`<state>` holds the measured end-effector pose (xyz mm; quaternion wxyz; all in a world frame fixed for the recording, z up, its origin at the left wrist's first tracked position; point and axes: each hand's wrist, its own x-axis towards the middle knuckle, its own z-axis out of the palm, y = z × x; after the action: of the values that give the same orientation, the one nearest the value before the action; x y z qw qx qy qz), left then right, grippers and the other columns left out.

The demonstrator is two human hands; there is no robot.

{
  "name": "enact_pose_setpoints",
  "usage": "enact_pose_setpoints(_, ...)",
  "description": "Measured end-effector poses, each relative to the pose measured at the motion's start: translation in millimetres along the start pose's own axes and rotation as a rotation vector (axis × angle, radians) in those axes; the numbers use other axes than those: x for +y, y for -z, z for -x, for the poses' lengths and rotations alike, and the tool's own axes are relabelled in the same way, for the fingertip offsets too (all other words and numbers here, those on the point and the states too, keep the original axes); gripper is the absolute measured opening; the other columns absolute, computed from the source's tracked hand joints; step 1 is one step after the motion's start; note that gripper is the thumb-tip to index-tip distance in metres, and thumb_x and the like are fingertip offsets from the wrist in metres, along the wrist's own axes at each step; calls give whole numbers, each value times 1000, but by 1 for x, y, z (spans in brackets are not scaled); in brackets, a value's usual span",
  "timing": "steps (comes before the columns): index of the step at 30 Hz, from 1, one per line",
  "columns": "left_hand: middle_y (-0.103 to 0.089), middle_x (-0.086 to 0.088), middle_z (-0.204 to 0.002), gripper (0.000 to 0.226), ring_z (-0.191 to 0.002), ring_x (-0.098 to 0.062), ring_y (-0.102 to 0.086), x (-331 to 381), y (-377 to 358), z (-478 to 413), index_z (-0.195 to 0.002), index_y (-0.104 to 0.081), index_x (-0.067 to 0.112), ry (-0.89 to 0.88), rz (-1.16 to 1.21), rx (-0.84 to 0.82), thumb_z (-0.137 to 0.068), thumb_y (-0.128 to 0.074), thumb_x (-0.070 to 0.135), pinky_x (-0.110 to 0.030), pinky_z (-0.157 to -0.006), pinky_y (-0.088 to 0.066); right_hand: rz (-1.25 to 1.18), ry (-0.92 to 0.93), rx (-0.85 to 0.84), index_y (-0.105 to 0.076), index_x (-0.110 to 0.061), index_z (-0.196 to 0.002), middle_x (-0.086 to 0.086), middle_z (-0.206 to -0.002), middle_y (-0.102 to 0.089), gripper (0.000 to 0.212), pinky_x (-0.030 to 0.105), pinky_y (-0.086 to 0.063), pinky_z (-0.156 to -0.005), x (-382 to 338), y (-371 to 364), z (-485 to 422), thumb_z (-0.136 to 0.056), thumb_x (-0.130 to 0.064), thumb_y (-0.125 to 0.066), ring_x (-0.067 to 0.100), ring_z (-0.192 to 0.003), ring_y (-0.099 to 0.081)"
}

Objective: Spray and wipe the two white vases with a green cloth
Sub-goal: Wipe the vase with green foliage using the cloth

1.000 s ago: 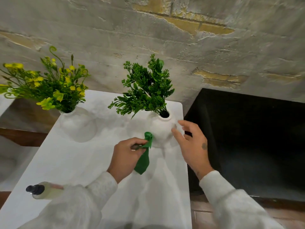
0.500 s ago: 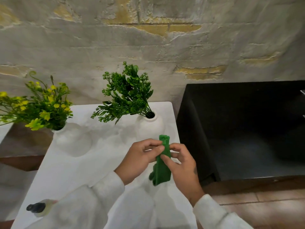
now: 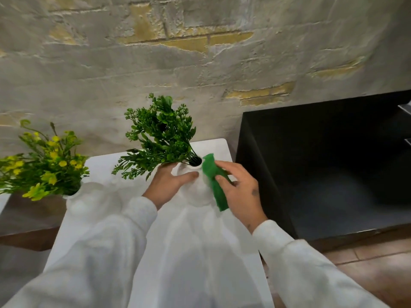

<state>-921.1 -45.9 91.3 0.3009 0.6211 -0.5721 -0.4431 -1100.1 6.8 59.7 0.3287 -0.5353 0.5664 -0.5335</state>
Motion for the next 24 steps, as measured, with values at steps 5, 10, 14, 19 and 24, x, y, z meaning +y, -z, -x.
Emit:
enact_pose_setpoints(5,-53,10,-121,53,-111,-14,-47,-5,2,-7,-123,-55,30,23,5,-1,-75,-80,33,-27,-94,-37,339,237,10,-75,-20,-113,-1,-125,-59,35,6,-34,-98,19,-26,14,-88,3,-64,19,-111,-51)
enact_pose_setpoints(10,-51,17,-115,47,-105,-12,-46,-5,3,-10,-115,-54,37,6,-12,-26,-76,-79,34,-27,-94,-37,434,324,-19,-76,-16,-110,4,-126,-58,34,11,-38,-99,41,-19,30,-87,6,-64,25,-111,-53)
enact_pose_setpoints(14,-48,11,-128,68,-116,-17,-47,-9,4,-13,-134,-52,24,32,-75,-23,-74,-78,43,-30,-99,-39,389,276,81,-75,-17,-111,1,-124,-60,32,11,-40,-95,30,-27,14,-91,3,-63,21,-108,-53)
enact_pose_setpoints(19,-48,3,-141,69,-118,-19,-49,-11,5,-13,-135,-51,20,33,-105,-29,-75,-77,43,-29,-97,-40,383,320,47,-74,-19,-114,-1,-128,-55,34,21,-49,-92,33,-32,24,-91,3,-61,19,-111,-50)
enact_pose_setpoints(24,-47,8,-134,68,-113,-14,-46,-6,5,-11,-135,-51,21,16,-89,-41,-76,-78,40,-27,-99,-37,310,216,94,-77,-18,-107,-6,-122,-57,32,17,-46,-94,34,-29,20,-90,4,-62,17,-108,-54)
